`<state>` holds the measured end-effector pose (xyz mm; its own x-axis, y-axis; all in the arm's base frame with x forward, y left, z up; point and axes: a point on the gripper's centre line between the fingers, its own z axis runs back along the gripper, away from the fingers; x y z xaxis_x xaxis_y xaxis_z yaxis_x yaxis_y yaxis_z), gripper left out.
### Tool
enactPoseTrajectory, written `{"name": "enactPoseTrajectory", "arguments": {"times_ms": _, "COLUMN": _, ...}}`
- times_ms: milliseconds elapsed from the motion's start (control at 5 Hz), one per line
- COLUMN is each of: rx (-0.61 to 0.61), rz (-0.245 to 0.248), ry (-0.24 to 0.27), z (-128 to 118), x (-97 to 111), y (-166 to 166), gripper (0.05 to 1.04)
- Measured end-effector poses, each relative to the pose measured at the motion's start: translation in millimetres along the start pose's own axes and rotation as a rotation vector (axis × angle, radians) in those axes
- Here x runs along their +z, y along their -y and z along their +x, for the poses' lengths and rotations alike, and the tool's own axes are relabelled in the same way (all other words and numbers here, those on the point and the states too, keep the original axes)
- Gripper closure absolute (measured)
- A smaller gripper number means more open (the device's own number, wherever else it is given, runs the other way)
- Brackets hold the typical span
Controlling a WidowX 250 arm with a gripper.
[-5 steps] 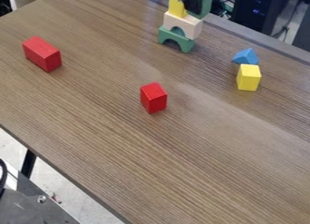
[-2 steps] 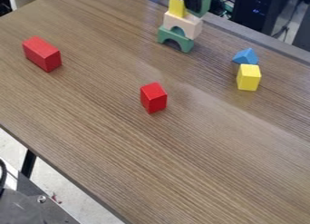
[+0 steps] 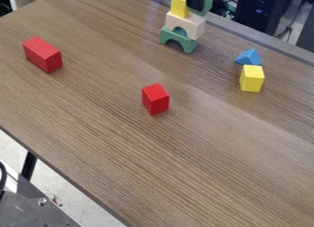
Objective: Put the green cube on top of the arch, bedside the yellow cube
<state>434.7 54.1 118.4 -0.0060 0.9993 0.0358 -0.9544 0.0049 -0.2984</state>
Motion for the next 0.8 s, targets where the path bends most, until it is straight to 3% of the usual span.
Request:
{"name": "enactPoseTrajectory", "arguments": {"times_ms": 600, "rx": 0.006, "rz": 0.002, "ry": 0.002, "z": 2.6, "x": -0.6, "y": -0.5, "gripper": 0.508}}
{"name": "enactPoseTrajectory", "arguments": {"times_ms": 800, "rx": 0.011, "rz": 0.017, "ry": -0.003, "z": 3.1, "x": -9.0, "y": -2.4, "gripper": 0.437}}
